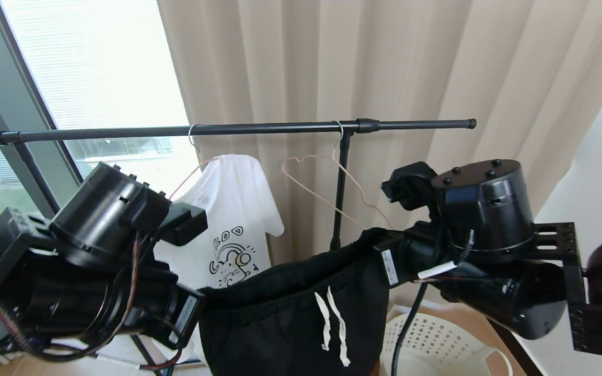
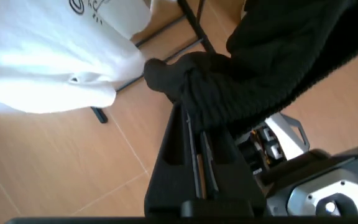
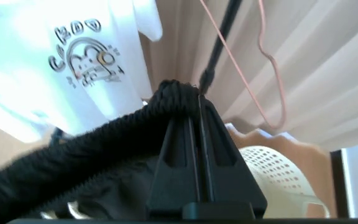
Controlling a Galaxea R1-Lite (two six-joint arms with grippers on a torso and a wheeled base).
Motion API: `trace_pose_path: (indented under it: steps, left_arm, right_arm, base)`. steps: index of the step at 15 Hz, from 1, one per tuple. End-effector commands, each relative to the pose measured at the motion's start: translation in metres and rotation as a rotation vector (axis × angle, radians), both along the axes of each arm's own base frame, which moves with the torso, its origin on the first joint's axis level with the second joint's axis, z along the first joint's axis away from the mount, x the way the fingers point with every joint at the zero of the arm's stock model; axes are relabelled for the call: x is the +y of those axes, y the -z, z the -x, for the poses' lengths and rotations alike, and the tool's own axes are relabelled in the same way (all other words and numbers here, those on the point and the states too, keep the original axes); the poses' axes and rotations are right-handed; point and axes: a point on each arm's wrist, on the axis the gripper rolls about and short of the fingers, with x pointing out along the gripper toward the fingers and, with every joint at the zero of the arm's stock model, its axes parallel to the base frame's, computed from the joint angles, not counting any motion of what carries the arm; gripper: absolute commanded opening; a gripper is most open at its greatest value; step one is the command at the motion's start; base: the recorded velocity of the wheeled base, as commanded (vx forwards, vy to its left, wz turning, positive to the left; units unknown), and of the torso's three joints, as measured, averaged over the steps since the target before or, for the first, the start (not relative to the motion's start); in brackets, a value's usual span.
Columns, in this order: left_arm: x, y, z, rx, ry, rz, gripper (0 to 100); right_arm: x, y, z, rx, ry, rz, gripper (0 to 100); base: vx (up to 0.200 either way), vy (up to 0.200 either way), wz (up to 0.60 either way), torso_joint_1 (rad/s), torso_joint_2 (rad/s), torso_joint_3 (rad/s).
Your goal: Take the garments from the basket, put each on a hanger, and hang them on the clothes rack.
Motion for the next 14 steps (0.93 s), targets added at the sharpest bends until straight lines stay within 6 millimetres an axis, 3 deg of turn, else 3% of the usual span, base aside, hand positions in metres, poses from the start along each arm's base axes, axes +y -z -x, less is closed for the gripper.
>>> trace_pose_path:
  steps: [1, 5, 10, 14]
  left_arm:
    - [0.002, 0.01, 0.04, 0.05, 0.078, 0.034, 0]
    - [-0.032, 0.022, 0.065, 0.206, 0.208, 0.134, 0]
    - [-0.086, 0.04, 0.048, 0.233, 0.238, 0.267, 0]
    - [-0.081, 0.026, 0.048, 0.203, 0.224, 0.316, 0]
  right_arm:
    - [0.037, 0.01, -0.035, 0.003, 0.015, -0.028, 0]
    - [0.078, 0.004, -0.051, -0.008, 0.02, -0.18, 0]
    - [0.096, -0.006, -0.067, -0.044, 0.022, -0.249, 0]
    - [0.093, -0.009, -0.067, -0.044, 0.034, -0.272, 0]
  base:
    - [0.0, 0.0, 0.0, 0.0, 0.0, 0.0]
    - [0.0, 0.0, 0.0, 0.0, 0.0, 0.0]
    - [0.0, 0.0, 0.0, 0.0, 0.0, 0.0]
    - [0.0, 0.0, 0.0, 0.0, 0.0, 0.0]
